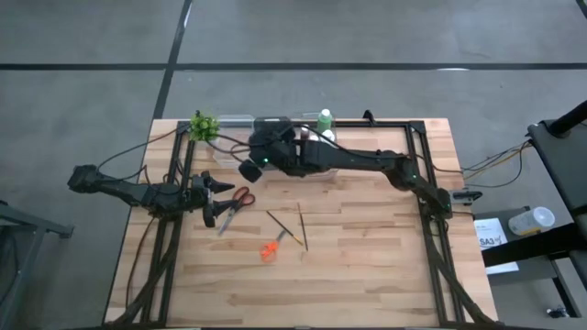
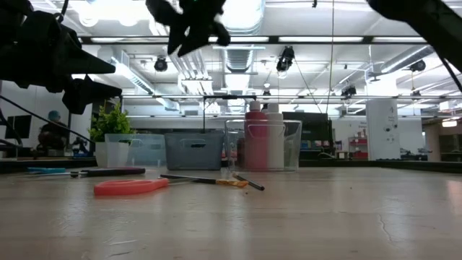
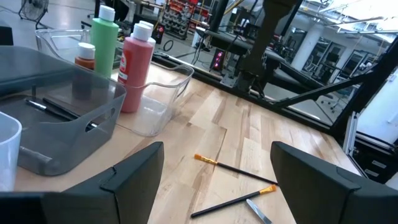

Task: Pick & Place Paint Supplies
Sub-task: Put the left gold paintbrush into the black bin

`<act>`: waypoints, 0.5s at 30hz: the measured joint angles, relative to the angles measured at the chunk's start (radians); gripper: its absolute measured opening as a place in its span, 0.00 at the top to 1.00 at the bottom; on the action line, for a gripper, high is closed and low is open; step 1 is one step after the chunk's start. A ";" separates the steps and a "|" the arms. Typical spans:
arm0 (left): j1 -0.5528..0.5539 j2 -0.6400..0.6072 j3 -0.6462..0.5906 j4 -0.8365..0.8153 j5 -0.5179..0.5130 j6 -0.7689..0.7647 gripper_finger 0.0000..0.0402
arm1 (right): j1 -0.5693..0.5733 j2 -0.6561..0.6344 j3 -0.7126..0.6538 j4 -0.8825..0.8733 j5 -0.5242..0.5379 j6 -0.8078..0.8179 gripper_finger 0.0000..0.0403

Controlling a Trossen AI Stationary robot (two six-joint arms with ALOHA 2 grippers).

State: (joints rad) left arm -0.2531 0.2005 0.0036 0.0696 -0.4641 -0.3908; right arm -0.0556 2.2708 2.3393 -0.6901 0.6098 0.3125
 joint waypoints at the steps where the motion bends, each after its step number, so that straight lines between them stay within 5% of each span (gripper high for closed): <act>1: 0.000 0.000 0.000 0.000 0.000 0.000 0.25 | 0.012 -0.010 -0.005 0.001 0.000 -0.007 0.71; 8: 0.000 0.000 0.000 0.000 0.001 0.000 0.25 | 0.106 -0.151 -0.137 0.106 -0.001 -0.103 0.71; 15: 0.000 0.000 0.000 0.000 0.000 -0.001 0.25 | 0.208 -0.435 -0.565 0.506 -0.023 -0.246 0.71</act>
State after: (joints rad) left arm -0.2531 0.2004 0.0036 0.0696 -0.4636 -0.3916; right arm 0.1526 1.8357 1.7744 -0.1838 0.5864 0.0666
